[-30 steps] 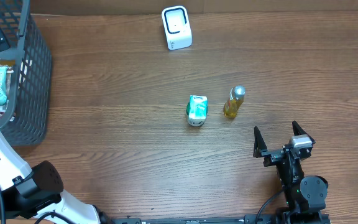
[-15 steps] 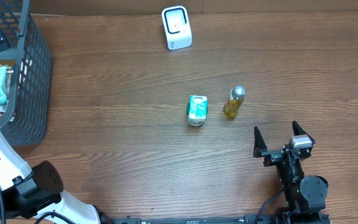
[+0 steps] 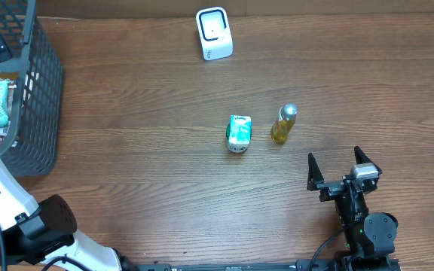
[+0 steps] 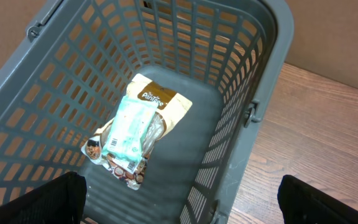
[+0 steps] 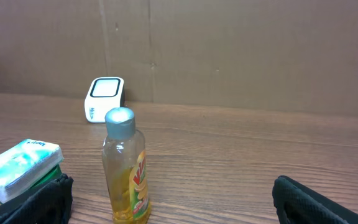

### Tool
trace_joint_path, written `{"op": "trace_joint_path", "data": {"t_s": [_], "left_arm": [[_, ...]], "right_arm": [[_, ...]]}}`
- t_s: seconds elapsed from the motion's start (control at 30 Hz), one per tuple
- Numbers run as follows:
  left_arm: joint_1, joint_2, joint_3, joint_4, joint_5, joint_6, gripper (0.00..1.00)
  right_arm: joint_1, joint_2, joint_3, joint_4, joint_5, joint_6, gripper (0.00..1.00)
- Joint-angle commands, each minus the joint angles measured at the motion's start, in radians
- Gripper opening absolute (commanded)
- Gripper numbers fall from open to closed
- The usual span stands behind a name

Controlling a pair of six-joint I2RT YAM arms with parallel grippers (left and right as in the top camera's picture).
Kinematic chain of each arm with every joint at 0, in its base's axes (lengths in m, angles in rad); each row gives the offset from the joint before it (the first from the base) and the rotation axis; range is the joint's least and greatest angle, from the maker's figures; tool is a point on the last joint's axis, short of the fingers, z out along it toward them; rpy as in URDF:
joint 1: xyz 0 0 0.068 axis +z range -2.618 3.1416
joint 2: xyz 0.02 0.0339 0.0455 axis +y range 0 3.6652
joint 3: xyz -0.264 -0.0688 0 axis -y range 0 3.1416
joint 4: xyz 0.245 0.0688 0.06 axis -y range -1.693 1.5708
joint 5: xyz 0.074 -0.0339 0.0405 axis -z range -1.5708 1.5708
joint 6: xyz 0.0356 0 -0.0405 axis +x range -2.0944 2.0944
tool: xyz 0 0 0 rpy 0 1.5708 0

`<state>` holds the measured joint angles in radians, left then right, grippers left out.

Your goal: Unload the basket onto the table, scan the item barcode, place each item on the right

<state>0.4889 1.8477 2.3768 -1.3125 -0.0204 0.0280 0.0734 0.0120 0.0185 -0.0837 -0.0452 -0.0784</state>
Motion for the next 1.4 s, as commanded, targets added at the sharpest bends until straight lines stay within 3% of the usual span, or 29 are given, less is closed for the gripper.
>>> {"op": "trace_joint_path", "data": {"t_s": [0.0,1.37], "left_arm": [[0.001,-0.010,0.014,0.000,-0.013,-0.009,1.00],[0.001,-0.010,0.014,0.029,-0.006,-0.010,1.00]], "right_arm": [[-0.001,-0.001,-0.011,0.003,-0.002,-0.001,1.00],[-0.001,-0.001,-0.011,0.003,-0.002,-0.001,1.00]]}}
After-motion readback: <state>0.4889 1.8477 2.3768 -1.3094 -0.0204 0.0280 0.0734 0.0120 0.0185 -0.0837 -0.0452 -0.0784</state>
